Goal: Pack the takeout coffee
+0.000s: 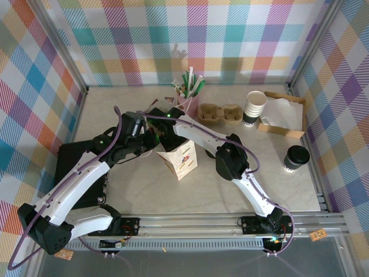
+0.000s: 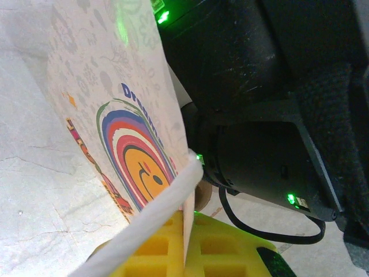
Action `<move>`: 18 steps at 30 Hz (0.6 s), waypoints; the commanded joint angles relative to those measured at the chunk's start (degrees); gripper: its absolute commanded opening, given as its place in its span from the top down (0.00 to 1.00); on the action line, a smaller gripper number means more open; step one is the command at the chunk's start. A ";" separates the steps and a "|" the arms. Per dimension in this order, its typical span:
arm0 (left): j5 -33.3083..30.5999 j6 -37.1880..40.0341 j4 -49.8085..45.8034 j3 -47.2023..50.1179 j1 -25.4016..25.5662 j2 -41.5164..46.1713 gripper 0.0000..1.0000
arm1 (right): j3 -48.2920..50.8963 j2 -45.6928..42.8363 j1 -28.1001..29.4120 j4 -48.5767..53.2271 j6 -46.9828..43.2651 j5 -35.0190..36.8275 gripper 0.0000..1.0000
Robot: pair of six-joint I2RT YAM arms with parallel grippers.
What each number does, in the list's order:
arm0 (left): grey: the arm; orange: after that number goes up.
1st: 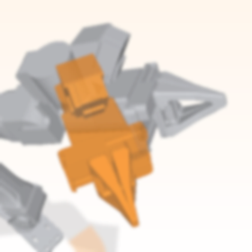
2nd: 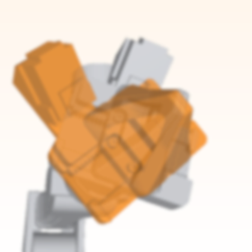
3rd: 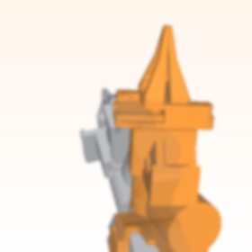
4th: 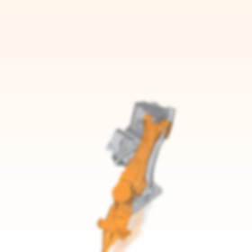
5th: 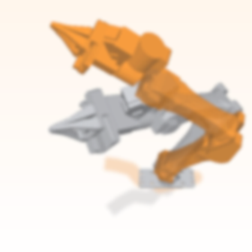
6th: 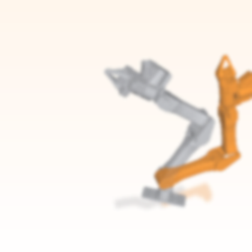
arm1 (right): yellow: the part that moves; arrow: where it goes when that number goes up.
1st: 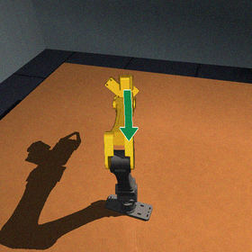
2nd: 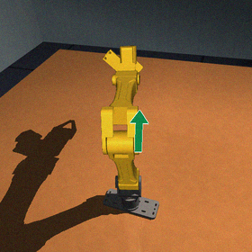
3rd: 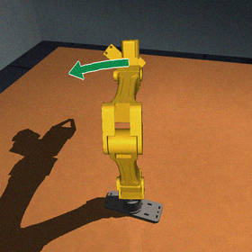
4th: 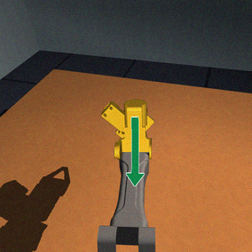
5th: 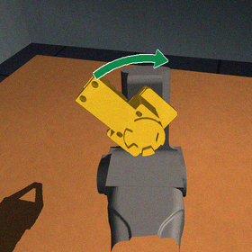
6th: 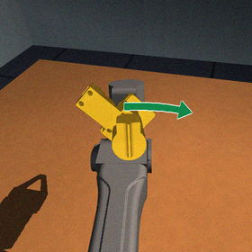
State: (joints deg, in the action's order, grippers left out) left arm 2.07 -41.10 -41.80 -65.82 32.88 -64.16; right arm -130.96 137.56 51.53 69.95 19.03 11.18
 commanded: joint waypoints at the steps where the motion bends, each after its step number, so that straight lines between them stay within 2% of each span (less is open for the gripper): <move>1: -0.13 -0.15 -0.75 -1.33 0.24 -0.09 1.00 | 3.30 2.28 -0.91 0.15 2.05 -5.10 0.88; 12: 0.02 0.27 -1.16 -1.85 0.24 -0.46 1.00 | 6.15 2.76 -1.81 -1.52 3.62 -8.58 0.88; 18: -0.20 0.66 -1.80 -1.88 0.24 -0.44 1.00 | 2.66 2.15 -1.86 -0.24 3.08 -7.87 0.88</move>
State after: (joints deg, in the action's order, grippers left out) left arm 1.85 -40.93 -41.91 -66.30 32.93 -64.66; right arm -127.02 137.32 49.30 67.35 20.78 5.45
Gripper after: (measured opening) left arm 0.053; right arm 0.118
